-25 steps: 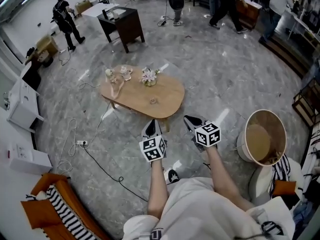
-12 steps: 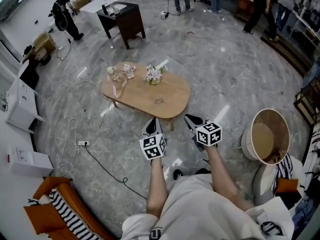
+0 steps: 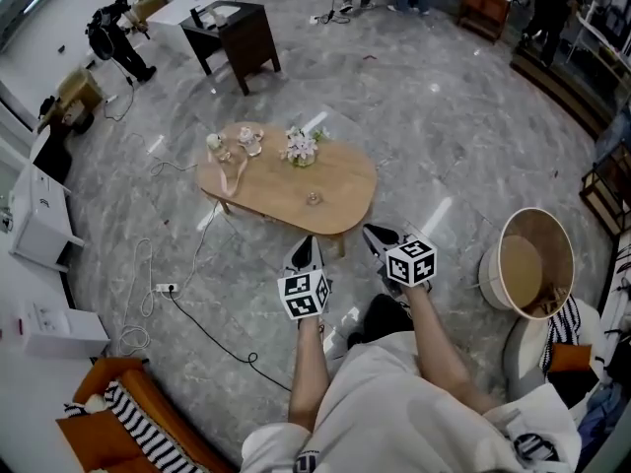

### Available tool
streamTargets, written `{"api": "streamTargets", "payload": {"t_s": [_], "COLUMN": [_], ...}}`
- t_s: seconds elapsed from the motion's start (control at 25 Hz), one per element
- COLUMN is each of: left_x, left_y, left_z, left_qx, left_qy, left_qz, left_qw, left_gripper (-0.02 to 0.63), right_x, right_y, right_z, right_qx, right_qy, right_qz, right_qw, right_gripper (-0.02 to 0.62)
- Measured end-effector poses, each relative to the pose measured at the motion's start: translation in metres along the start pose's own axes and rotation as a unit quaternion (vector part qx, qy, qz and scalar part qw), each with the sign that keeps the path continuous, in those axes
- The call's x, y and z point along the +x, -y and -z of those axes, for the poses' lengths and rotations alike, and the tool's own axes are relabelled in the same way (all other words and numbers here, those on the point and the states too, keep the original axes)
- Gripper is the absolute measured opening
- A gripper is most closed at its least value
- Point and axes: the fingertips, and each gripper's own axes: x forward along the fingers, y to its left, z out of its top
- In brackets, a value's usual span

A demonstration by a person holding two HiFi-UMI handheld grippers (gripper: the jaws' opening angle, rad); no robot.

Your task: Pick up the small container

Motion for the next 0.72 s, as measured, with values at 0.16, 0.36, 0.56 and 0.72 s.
{"api": "streamTargets", "payload": {"t_s": [0.16,0.36,0.56,0.72], "left_x": [0.007,0.030,0.058,0.074], "left_y": [-0.001,-0.015,-0.029,-0.046], "left_z": [-0.002,-0.001,-0.014,-0.032], "left_qx": [0.009,0.002,0.009,0.021], "left_qy": [-0.005,-0.012,-0.012,-0.010], "left_qz": [0.006,0.003,-0.006,-0.015], "left_qw": [0.9999,0.9999,0.9999,0.9996], "left_gripper": [0.008,0.008,0.008,0.008], "right_x": [0.009,0.034,0.066,0.092], "right_y": [0.007,0.014,0.027,0.030], "right_z": [-0.009,-0.015,-0.035,-0.056], "right_qx": [0.018,0.012,0.013,0.017], "right_qy": [0.014,0.010,0.012,0.021], "right_qz": [0.002,-0.011,-0.029,-0.042], "right_qw": [1.000,1.000,0.999,0.999], "right_gripper": [0.069,0.069,0.069,0.069]}}
